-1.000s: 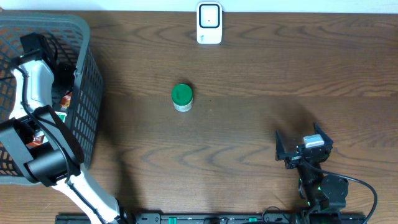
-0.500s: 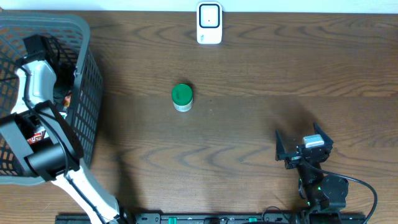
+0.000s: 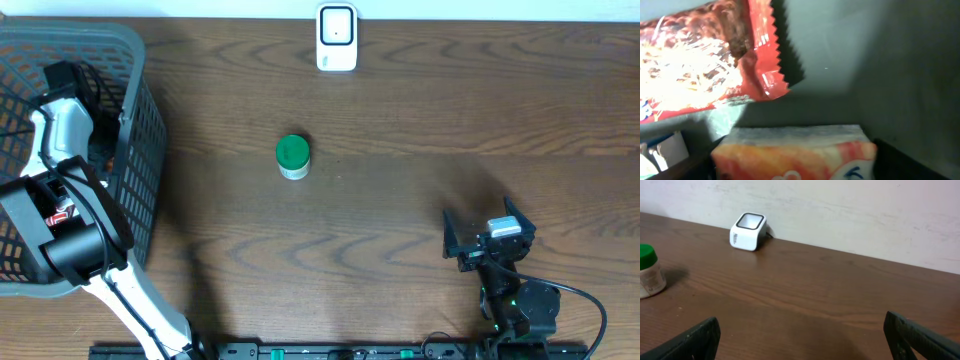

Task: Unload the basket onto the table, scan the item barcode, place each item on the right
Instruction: 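Reach the left gripper into the basket and grasp the orange snack box, then present the orange box to the scanner and drop it beside the bottle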

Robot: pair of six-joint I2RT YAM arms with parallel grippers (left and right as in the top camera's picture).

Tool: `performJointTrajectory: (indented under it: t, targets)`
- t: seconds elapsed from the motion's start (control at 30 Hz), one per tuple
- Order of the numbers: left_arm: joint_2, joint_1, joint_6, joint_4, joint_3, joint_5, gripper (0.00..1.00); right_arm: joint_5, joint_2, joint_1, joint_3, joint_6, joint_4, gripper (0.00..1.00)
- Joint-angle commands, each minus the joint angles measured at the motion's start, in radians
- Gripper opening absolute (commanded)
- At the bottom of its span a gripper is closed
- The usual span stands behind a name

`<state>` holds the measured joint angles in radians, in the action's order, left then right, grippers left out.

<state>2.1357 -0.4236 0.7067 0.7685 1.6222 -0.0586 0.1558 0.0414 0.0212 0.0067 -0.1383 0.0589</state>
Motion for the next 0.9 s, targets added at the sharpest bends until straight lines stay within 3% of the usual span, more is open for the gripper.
performJointTrajectory:
  t: [0.0, 0.1, 0.37, 0.63, 0.87]
  targets:
    - [0.039, 0.000, 0.008, 0.009, -0.004, 0.026, 0.78, -0.008, 0.001, 0.007, -0.001, 0.011, 0.005, 0.99]
    - [0.037, 0.000, 0.008, 0.017, -0.004, 0.026, 0.72, -0.008, 0.001, 0.007, -0.001, 0.011, 0.005, 0.99]
    - [-0.095, -0.029, 0.004, 0.043, 0.005, 0.026, 0.72, -0.008, 0.001, 0.007, -0.001, 0.011, 0.005, 0.99]
    - [-0.472, -0.111, 0.004, 0.071, 0.007, 0.045, 0.72, -0.008, 0.001, 0.007, -0.001, 0.011, 0.005, 0.99]
    - [-0.866, -0.113, 0.006, 0.132, 0.007, 0.324, 0.72, -0.008, 0.001, 0.007, -0.001, 0.011, 0.005, 0.99]
